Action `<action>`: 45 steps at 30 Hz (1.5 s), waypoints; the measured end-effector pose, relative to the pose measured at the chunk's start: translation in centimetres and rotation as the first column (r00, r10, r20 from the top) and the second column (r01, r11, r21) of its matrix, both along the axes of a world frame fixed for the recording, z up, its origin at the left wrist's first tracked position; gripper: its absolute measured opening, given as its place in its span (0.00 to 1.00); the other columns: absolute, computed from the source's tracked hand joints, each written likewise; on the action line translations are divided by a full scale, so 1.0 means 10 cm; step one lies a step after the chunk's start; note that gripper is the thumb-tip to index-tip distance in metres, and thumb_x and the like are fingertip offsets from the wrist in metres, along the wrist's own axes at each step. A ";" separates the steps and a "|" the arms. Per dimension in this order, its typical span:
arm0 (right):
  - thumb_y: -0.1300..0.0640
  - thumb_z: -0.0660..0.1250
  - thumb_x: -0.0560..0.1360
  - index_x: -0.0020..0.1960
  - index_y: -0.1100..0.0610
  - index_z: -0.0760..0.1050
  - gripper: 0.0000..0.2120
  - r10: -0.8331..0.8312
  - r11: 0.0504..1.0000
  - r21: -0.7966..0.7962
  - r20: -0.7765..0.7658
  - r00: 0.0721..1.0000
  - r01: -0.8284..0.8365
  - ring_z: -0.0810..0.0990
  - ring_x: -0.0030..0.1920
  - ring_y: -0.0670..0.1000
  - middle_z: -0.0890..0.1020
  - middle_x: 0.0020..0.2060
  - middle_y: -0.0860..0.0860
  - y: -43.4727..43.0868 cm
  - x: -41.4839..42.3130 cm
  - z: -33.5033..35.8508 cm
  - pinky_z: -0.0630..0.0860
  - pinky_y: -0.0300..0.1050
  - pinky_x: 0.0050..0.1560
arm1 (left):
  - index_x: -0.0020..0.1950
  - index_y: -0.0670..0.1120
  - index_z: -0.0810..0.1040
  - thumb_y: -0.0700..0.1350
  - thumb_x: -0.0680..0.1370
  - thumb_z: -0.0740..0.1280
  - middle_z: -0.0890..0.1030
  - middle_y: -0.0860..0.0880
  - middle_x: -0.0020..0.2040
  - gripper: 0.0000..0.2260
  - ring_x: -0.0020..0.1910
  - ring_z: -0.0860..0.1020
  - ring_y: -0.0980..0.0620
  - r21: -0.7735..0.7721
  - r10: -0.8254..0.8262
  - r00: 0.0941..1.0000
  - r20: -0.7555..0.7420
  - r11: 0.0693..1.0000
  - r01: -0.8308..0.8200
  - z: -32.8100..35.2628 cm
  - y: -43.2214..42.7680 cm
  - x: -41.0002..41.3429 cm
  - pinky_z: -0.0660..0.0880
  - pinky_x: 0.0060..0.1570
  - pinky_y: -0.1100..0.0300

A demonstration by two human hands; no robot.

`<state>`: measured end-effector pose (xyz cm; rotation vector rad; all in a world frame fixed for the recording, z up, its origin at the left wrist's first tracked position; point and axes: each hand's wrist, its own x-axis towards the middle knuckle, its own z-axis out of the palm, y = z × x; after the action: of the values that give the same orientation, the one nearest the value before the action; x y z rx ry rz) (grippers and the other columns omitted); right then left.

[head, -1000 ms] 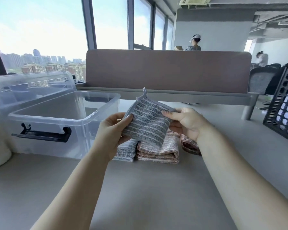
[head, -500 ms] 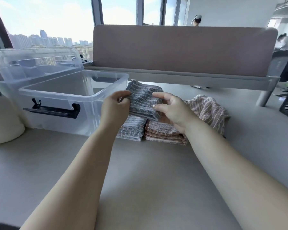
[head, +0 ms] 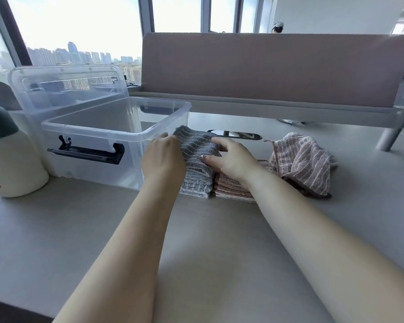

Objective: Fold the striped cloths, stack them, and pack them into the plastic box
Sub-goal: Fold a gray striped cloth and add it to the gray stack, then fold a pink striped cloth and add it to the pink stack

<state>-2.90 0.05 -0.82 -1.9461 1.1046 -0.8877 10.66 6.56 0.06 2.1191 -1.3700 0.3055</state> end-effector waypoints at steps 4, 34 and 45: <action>0.45 0.68 0.74 0.73 0.53 0.64 0.31 -0.052 0.993 -0.113 -0.226 0.973 0.027 0.64 0.72 0.55 0.68 0.72 0.53 0.00 0.00 -0.01 0.60 0.45 0.70 | 0.51 0.39 0.77 0.29 0.72 0.61 0.73 0.44 0.57 0.12 0.60 0.70 0.41 0.116 -0.012 1.000 0.018 0.993 0.010 0.02 0.04 -0.08 0.68 0.46 0.52; 0.44 0.70 0.66 0.60 0.47 0.74 0.24 -0.486 0.874 -0.316 -0.550 0.679 0.370 0.62 0.70 0.58 0.71 0.66 0.50 -0.15 -1.52 -0.11 0.60 0.48 0.69 | 0.68 0.52 0.71 0.53 0.79 0.60 0.74 0.50 0.67 0.17 0.63 0.73 0.48 0.079 -0.552 0.823 -0.137 0.822 0.564 0.07 -0.11 -1.07 0.70 0.59 0.56; 0.51 0.68 0.76 0.40 0.58 0.80 0.11 -0.497 0.856 -0.026 0.232 0.836 0.516 0.74 0.34 0.50 0.79 0.31 0.51 0.09 -2.20 -0.05 0.70 0.39 0.33 | 0.72 0.53 0.62 0.50 0.77 0.66 0.67 0.47 0.69 0.25 0.64 0.73 0.47 0.009 -0.716 0.589 -0.374 0.633 0.774 -0.27 -0.24 -2.02 0.70 0.63 0.52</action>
<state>-24.86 0.97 -1.34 -1.5848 1.4998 -1.4184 -9.52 4.16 -2.66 1.4001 -1.9644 -0.5279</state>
